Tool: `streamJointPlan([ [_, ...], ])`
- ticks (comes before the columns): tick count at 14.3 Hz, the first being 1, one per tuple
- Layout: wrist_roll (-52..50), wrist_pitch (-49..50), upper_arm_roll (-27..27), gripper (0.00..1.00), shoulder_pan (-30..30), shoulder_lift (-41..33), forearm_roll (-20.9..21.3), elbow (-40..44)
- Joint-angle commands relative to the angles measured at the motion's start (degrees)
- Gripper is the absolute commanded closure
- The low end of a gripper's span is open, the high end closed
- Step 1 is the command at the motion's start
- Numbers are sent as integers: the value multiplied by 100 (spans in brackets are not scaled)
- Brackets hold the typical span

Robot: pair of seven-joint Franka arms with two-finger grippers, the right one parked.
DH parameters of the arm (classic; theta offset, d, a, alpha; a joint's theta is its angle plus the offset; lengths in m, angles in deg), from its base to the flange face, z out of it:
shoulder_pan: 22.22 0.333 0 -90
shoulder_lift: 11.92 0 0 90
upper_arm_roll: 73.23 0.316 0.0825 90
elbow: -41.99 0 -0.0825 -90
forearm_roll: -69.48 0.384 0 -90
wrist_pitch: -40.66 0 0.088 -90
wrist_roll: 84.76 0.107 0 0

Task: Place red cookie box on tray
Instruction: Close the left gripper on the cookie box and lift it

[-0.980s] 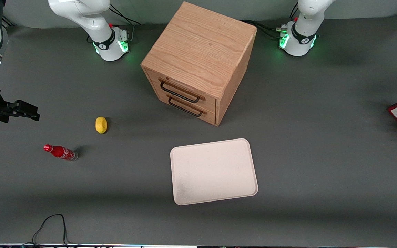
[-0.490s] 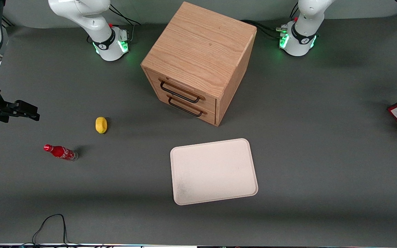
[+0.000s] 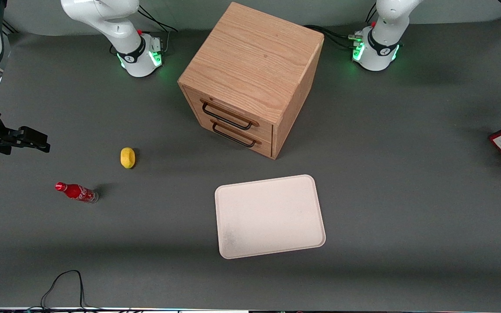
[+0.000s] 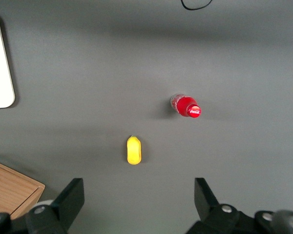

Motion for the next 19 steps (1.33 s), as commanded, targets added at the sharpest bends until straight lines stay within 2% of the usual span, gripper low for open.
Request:
streamJointPlan([
  [1,125,-34,26,100,-18,-92,7,-63],
  [5,213,159,26,100,-45,-258,7,-54],
  [9,187,1308,26,100,-185,-1091,16,-45],
  [13,213,2906,0,100,-352,-2138,200,191],
  [16,231,3893,0,100,-484,-2412,218,674],
  [19,257,4061,-79,100,-545,-2526,209,754],
])
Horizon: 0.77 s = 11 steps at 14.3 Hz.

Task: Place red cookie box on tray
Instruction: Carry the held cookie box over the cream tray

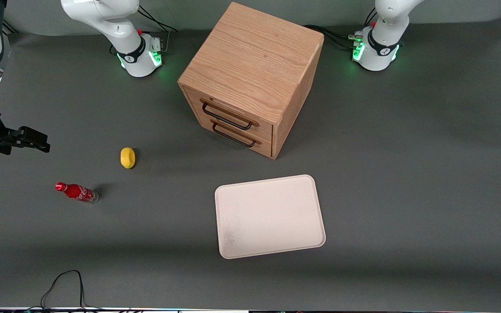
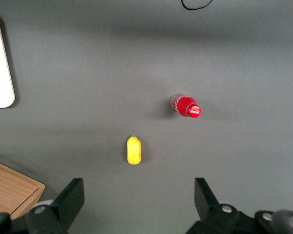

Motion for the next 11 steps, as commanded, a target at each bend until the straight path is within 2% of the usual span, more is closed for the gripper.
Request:
streamJointPlan([
  [1,66,169,-29,100,-130,-15,86,105],
  [4,-101,319,-47,100,-393,-24,42,88],
  [6,-495,397,-134,100,-778,-7,33,88],
  [9,-1005,460,-179,100,-1630,125,-11,114],
  [11,-1767,451,-275,100,-2376,291,-28,245],
])
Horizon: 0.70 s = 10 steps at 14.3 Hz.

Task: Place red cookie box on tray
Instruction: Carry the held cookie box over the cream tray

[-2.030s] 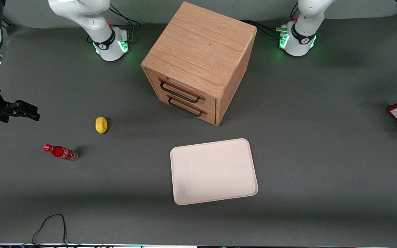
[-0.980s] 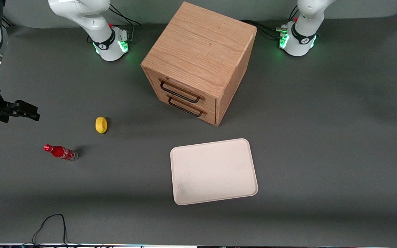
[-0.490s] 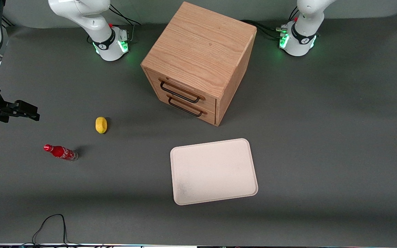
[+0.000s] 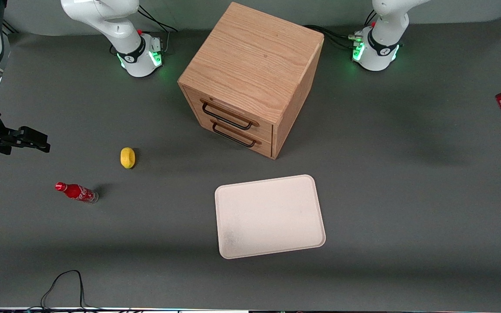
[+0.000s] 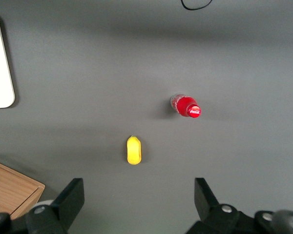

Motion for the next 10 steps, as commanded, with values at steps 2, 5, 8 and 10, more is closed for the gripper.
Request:
streamJointPlan([
  [2,-1624,76,-50,100,-1406,393,-261,463],
  [5,-2530,154,-304,100,-2094,1279,-780,1541],
  [8,-3322,-21,-848,100,-2516,2150,-843,2562],
  [10,-3386,-388,-1060,100,-2736,2582,-843,2994],
])
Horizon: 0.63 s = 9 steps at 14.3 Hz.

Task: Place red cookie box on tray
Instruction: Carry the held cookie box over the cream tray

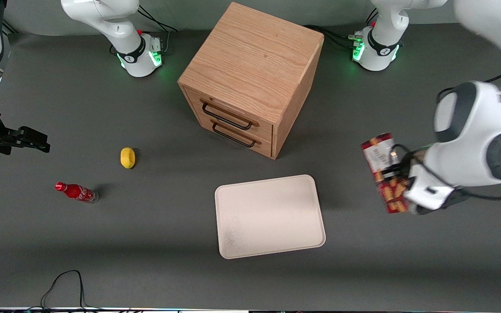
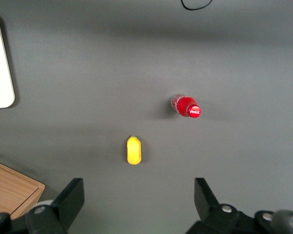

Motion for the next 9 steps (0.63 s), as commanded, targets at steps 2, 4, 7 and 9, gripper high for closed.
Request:
streamJointPlan([
  [2,-194,-543,-188,100,-479,831,-26,914],
  [4,-185,-825,-188,100,-665,963,18,888],
  [7,-194,-950,-188,100,-902,1165,360,818],
  [9,-203,-1238,-171,100,-1052,1375,492,800],
])
